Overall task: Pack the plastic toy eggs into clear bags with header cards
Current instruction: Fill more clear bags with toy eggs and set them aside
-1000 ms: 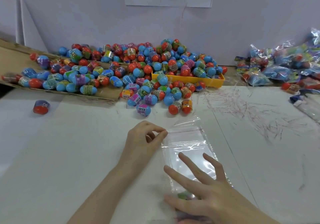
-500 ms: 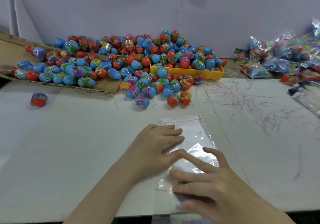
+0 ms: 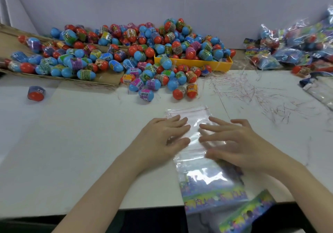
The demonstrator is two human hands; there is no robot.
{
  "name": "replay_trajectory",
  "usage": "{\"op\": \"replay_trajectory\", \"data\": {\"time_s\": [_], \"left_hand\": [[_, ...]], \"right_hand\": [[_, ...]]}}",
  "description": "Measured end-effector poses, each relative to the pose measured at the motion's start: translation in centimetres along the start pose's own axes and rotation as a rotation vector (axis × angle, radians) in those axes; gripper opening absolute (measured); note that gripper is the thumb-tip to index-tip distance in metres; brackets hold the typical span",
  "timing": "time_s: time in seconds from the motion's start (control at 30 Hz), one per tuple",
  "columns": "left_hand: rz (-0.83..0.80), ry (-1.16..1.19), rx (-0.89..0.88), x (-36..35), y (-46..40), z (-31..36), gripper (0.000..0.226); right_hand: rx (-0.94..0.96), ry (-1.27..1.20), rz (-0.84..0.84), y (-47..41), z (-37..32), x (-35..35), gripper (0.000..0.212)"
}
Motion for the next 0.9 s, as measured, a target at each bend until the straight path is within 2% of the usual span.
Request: {"op": "replay_trajectory", "data": {"time_s": [0.07, 0.23, 0.33, 0.47, 0.57, 0.67, 0.8, 0.9], "left_hand": [[-0.019, -0.002, 0.001, -0.2, -0.1, -0.2, 0.047], [-0.087, -0.017, 0.021, -0.2, -0.1, 0.0, 0.055], [-0.101, -0.158, 0.039, 0.3, 0.0, 0.4, 0.072], [0.056, -0.244, -0.033, 2.5, 1.0, 3.9, 0.094], [0.052, -0.477, -0.082, 1.7, 2.6, 6.7, 0.089], [0.054, -0.531, 0.084, 0.5, 4.4, 6.7, 0.079], [0.032, -0.425, 0.39, 0.5, 6.5, 5.0, 0.087], [0.12, -0.397, 0.413, 1.3, 7.8, 4.1, 0.078]], "right_hand": [[-0.006, -0.052, 0.04, -0.3, 0.3, 0.6, 0.035], [-0.09, -0.263, 0.295, -0.6, 1.4, 3.0, 0.019], [-0.091, -0.182, 0.303, -0.8, 2.1, 2.8, 0.015], [-0.089, -0.134, 0.299, -0.7, 2.3, 2.0, 0.016], [-0.092, -0.125, 0.32, -0.6, 2.4, 2.0, 0.024], [-0.088, -0.099, 0.348, -0.7, 2.6, 1.9, 0.016], [-0.098, -0.091, 0.35, -0.6, 2.8, 1.8, 0.013], [-0.111, -0.115, 0.356, -0.6, 3.0, 1.7, 0.013]]}}
Point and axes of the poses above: each hand's wrist, its own y-axis away from the middle knuckle, its own x-axis out of the back of the hand, z = x × y, the point moved 6 cm from there along -y, towards the middle knuckle
